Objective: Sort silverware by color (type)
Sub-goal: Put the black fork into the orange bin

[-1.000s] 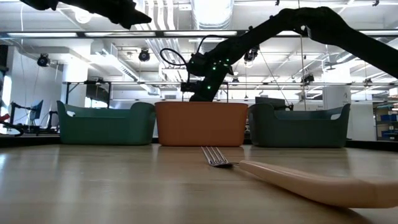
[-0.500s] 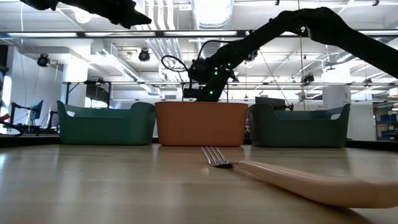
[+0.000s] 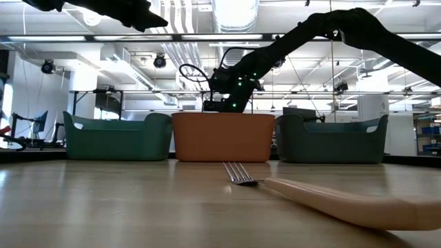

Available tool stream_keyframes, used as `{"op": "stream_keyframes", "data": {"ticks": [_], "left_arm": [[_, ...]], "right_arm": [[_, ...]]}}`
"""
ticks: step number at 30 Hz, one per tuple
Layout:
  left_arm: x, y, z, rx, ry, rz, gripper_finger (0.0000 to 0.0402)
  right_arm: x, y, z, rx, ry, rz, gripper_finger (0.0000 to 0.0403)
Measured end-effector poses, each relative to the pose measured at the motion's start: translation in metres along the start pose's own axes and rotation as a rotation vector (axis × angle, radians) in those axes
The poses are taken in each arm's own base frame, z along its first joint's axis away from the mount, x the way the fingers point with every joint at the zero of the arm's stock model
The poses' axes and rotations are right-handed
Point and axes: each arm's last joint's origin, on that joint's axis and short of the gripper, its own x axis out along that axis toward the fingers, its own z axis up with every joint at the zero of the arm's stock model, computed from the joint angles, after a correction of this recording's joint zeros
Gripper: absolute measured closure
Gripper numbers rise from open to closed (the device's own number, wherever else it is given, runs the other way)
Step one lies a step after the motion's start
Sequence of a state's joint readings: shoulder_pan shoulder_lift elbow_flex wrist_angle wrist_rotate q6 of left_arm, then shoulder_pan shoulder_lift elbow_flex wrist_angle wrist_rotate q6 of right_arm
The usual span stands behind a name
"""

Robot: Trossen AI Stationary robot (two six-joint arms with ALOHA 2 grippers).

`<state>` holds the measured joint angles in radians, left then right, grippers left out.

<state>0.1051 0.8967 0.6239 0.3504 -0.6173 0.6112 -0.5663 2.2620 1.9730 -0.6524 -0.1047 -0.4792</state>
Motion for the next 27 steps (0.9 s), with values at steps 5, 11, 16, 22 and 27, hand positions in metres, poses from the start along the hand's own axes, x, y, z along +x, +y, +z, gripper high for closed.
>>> {"op": "stream_keyframes", "data": {"ticks": [5, 11, 16, 22, 27], "left_arm": [[0.0, 0.0, 0.0, 0.0, 0.0, 0.0, 0.0401], [0.0, 0.0, 0.0, -0.005, 0.0, 0.0, 0.0401], [0.0, 0.0, 0.0, -0.008, 0.0, 0.0, 0.0401], [0.0, 0.0, 0.0, -0.008, 0.0, 0.0, 0.0401], [0.0, 0.0, 0.0, -0.011, 0.0, 0.0, 0.0401]], "right_arm": [[0.003, 0.0, -0.001, 0.009, -0.014, -0.007, 0.039], [0.01, 0.002, -0.006, 0.008, -0.029, -0.014, 0.039], [0.016, 0.004, -0.011, 0.014, -0.029, -0.01, 0.039], [0.017, 0.004, -0.012, 0.031, -0.026, -0.009, 0.039], [0.018, 0.004, -0.011, 0.03, -0.044, -0.018, 0.039]]}}
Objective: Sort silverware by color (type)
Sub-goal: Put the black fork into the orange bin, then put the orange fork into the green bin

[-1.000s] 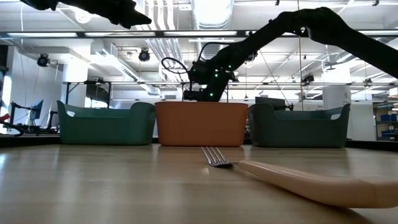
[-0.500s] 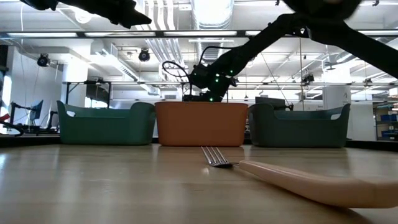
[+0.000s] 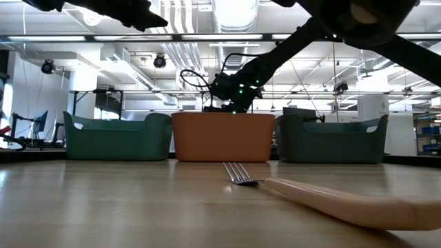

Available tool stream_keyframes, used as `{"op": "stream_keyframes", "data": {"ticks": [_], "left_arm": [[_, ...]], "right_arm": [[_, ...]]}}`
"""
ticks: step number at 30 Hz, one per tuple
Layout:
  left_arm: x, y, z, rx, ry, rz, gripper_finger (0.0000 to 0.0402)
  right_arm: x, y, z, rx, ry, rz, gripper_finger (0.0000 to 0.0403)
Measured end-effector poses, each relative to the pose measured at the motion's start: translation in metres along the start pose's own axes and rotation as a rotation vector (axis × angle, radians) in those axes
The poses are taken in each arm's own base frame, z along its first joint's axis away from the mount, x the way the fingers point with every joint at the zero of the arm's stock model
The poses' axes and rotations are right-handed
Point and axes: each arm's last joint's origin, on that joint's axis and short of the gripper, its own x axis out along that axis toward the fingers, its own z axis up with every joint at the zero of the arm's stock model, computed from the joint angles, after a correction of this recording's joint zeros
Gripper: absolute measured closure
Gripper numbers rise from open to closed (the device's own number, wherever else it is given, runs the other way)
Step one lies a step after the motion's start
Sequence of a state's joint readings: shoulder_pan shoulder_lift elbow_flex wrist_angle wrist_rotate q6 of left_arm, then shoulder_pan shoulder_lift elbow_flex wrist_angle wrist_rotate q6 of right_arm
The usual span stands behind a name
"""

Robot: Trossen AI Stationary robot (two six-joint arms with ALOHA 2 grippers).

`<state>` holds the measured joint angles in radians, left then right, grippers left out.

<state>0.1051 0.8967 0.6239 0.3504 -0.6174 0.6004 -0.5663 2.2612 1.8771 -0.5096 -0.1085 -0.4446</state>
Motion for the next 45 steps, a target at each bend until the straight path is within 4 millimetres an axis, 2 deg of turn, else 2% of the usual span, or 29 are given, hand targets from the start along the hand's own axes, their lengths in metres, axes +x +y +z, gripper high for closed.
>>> {"op": "stream_keyframes", "data": {"ticks": [14, 21, 27, 31, 37, 45], "left_arm": [[0.0, 0.0, 0.0, 0.0, 0.0, 0.0, 0.0401], [0.0, 0.0, 0.0, -0.008, 0.0, 0.0, 0.0401], [0.0, 0.0, 0.0, -0.008, 0.001, 0.0, 0.0401], [0.0, 0.0, 0.0, -0.007, 0.001, -0.001, 0.0401], [0.0, 0.0, 0.0, -0.015, 0.001, -0.001, 0.0401], [0.0, 0.0, 0.0, -0.061, 0.001, -0.001, 0.0401]], "right_arm": [[0.0, -0.001, 0.002, -0.003, -0.019, -0.012, 0.0383], [-0.001, -0.001, 0.004, 0.011, -0.024, -0.015, 0.0331], [-0.01, -0.005, 0.014, 0.02, -0.051, -0.027, 0.0301], [-0.031, -0.008, 0.03, 0.037, -0.076, -0.036, 0.0293], [-0.076, -0.005, 0.051, 0.113, -0.084, -0.026, 0.0295], [-0.143, 0.021, 0.077, 0.276, -0.172, 0.0, 0.0308]]}}
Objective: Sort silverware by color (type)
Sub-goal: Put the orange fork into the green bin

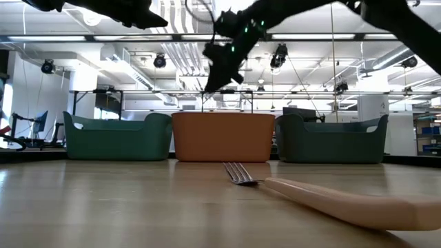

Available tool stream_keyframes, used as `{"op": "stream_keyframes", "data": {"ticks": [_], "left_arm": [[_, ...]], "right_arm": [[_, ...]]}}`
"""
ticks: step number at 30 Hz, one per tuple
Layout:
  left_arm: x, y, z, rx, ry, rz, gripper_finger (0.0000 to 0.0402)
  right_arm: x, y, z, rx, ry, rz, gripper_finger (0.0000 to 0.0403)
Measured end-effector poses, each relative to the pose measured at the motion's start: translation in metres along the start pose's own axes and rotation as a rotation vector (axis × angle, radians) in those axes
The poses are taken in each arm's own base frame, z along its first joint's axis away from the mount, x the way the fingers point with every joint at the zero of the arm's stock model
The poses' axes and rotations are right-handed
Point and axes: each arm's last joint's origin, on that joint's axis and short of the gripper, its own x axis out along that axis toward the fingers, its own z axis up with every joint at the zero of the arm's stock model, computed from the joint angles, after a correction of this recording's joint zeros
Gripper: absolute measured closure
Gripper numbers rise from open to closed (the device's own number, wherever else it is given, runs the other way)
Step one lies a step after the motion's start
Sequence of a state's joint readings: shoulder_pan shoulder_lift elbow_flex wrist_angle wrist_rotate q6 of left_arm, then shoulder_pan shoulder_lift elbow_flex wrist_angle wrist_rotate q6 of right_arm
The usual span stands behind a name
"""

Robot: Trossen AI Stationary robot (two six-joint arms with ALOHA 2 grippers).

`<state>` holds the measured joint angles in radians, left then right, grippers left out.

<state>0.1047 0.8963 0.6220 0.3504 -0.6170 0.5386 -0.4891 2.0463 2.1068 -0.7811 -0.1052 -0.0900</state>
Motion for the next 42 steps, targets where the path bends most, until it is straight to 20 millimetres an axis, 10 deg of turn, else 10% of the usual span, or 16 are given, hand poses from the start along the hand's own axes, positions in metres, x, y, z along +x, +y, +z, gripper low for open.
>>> {"op": "stream_keyframes", "data": {"ticks": [10, 21, 42], "left_arm": [[0.0, -0.001, -0.001, -0.051, 0.012, -0.008, 0.0402], [-0.009, -0.009, 0.004, -0.068, -0.012, -0.074, 0.0401], [-0.063, -0.001, -0.001, -0.108, 0.014, -0.396, 0.0401]], "right_arm": [[-0.059, 0.077, 0.017, 0.054, -0.085, 0.12, 0.0308], [-0.07, 0.169, -0.002, 0.097, 0.027, 0.266, 0.0314], [-0.061, 0.306, -0.106, 0.455, 0.359, 0.214, 0.0335]]}}
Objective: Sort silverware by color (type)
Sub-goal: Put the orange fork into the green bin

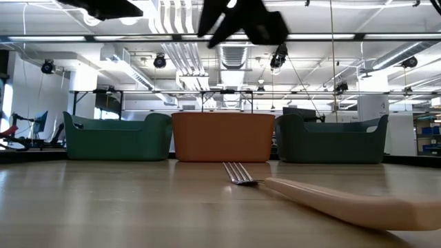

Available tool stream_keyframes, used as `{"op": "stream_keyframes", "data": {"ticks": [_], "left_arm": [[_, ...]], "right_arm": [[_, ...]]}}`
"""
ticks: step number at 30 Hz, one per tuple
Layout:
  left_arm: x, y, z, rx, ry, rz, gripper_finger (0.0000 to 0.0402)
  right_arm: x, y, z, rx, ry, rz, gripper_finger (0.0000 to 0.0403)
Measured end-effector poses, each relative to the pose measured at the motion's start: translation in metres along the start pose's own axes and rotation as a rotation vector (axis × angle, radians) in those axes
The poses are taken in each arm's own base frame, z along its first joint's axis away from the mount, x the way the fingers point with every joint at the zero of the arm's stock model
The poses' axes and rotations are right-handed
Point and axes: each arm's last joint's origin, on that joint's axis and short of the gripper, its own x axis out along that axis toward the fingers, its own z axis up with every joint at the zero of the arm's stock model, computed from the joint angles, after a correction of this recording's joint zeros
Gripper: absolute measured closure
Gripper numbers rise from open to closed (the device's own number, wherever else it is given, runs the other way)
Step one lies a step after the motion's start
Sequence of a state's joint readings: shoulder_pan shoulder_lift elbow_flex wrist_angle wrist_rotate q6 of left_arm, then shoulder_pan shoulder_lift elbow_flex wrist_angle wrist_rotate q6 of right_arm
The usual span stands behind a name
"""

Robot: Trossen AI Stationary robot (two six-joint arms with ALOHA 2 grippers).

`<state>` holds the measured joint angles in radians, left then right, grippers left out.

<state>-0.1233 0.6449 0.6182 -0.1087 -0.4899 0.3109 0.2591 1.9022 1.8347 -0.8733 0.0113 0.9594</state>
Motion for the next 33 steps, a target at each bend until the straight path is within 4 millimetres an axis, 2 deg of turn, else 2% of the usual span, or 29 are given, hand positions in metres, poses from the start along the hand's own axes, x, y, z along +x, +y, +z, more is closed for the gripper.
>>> {"op": "stream_keyframes", "data": {"ticks": [6, 13, 19, 25, 33], "left_arm": [[-0.014, 0.004, -0.003, -0.036, -0.011, -0.095, 0.0401], [-0.016, 0.004, -0.004, -0.034, -0.007, -0.115, 0.0401], [-0.016, 0.003, -0.008, -0.021, 0.011, -0.12, 0.0401], [-0.015, 0.002, -0.009, -0.001, 0.022, -0.123, 0.0401], [-0.014, 0.002, -0.009, 0.02, 0.011, -0.119, 0.0401]], "right_arm": [[0.032, -0.002, -0.046, 0.299, 0.069, -0.048, 0.0327], [0.043, 0.004, -0.07, 0.445, 0.043, -0.022, 0.0298], [0.045, 0.007, -0.076, 0.465, 0.042, -0.022, 0.0285], [0.074, 0.01, -0.079, 0.409, 0.073, -0.079, 0.0284], [0.087, 0.015, -0.076, 0.313, 0.143, -0.335, 0.0284]]}}
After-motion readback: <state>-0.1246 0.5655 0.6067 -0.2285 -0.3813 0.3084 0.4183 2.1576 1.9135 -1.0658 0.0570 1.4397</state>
